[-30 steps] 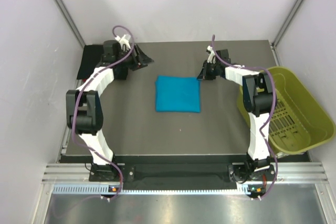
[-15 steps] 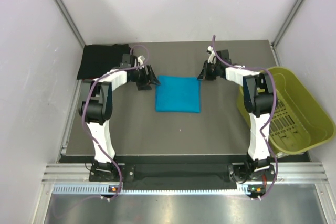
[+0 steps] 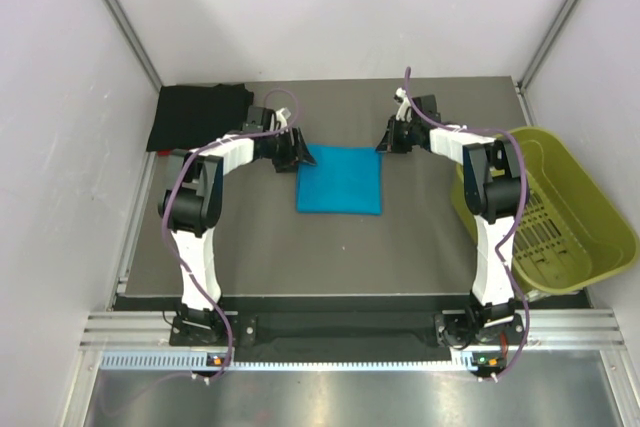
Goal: Fold and stack the t-shirts
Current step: Neatly place the folded tshirt to the corner
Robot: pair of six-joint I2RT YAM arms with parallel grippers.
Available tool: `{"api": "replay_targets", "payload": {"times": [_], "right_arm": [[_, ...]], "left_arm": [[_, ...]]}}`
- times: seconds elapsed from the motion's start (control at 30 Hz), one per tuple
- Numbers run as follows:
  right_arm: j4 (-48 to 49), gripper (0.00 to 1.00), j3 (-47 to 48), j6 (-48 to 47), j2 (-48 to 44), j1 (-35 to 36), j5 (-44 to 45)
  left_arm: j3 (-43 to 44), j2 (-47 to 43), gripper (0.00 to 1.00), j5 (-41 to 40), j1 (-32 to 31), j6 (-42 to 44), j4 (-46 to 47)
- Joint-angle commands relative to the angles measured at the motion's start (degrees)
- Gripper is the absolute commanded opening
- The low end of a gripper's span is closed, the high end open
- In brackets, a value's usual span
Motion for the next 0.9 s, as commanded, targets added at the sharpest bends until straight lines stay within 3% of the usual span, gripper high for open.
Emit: {"api": "replay_targets", "payload": {"times": [0.0,0.3,0.4,0.43,0.47,0.57,0.77,0.8,0.87], "right_arm": [[2.57,0.00,-0.08,-0.23,-3.31,-1.04,0.16],[2.74,0.00,-0.35,-0.05,-3.48,-1.04,0.07],[3.09,0.00,-0.52,0.03,-3.66,-1.04,0.16],[3.18,0.00,-0.44,0.38,-3.66,-1.04,0.16],[3.18,0.00,-0.44,0.47,-3.66,-1.04,0.07],[3.27,0.00,-0.52,1.00,-4.09,-1.04,-0.46],[3.27,0.27,-0.79,2.58,-8.13,-0.96,-0.90],[2.75,0.37,-0.61,2.84,-8.75,-0.87,-0.90],[2.39,0.46,-0.70,3.55,-10.76,-1.04,-0.72]], "left_arm": [[-0.47,3.39,0.63,-5.36,-0.08,1.60,-2.34],[0.85,4.36,0.54,-9.58,-1.75,1.17,-4.45],[1.11,4.09,0.44,-9.58,-2.01,0.90,-4.54],[1.29,4.00,0.39,-9.58,-2.10,0.81,-4.54],[2.25,4.09,0.26,-9.58,-2.27,0.73,-4.97],[5.84,4.53,0.00,-10.89,-2.80,0.81,-6.99],[14.29,3.65,0.00,-14.94,-3.42,2.57,-14.73],[15.34,3.56,0.00,-15.55,-3.42,3.53,-15.52],[18.51,3.65,0.00,-15.91,-3.42,4.41,-18.06]]}}
